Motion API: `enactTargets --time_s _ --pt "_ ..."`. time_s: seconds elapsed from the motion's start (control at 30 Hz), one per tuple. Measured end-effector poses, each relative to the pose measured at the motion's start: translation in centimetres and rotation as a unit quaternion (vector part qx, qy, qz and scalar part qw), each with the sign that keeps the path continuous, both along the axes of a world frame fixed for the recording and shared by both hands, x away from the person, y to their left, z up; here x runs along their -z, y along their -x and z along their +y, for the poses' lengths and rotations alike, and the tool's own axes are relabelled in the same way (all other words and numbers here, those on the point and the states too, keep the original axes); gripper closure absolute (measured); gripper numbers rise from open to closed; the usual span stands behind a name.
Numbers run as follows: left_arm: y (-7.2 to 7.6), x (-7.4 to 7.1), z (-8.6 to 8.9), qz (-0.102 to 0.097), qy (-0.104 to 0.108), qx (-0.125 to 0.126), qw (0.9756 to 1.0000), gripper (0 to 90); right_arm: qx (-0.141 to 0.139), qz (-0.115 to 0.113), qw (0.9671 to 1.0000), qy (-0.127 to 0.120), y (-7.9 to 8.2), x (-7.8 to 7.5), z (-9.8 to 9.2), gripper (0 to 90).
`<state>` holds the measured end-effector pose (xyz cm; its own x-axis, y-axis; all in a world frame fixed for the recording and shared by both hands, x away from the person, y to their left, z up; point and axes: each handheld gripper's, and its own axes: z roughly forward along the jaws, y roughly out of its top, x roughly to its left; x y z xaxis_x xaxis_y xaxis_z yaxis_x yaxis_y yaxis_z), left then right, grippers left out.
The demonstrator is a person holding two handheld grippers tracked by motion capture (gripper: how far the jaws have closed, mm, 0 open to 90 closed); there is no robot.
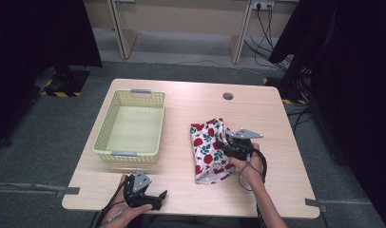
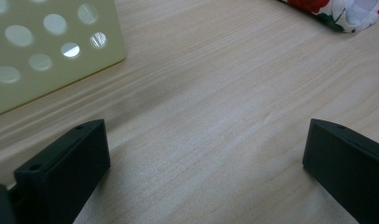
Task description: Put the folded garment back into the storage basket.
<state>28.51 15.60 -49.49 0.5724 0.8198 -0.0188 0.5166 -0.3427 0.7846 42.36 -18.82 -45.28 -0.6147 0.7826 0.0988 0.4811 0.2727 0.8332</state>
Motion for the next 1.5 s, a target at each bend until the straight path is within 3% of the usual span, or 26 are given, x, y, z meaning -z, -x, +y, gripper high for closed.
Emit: enactTargets --time_s 0.53,0.9,1.5 --pt "0.0 -0.1 0.0 0.002 -0.001 -0.001 1.0000 0.0 -0.009 -0.038 0.9991 -0.017 -0.1 -3.8 -0.6 77.9" --pt "0.0 -0.1 0.0 0.002 -0.001 -0.001 1.0000 0.0 -0.018 -0.059 0.9981 -0.010 -0.5 -6.7 0.0 78.3" --pt "-0.1 -0.1 -0.1 0.003 -0.001 -0.001 1.0000 0.0 -0.046 -0.072 0.9962 -0.014 -1.7 -10.6 3.7 78.2"
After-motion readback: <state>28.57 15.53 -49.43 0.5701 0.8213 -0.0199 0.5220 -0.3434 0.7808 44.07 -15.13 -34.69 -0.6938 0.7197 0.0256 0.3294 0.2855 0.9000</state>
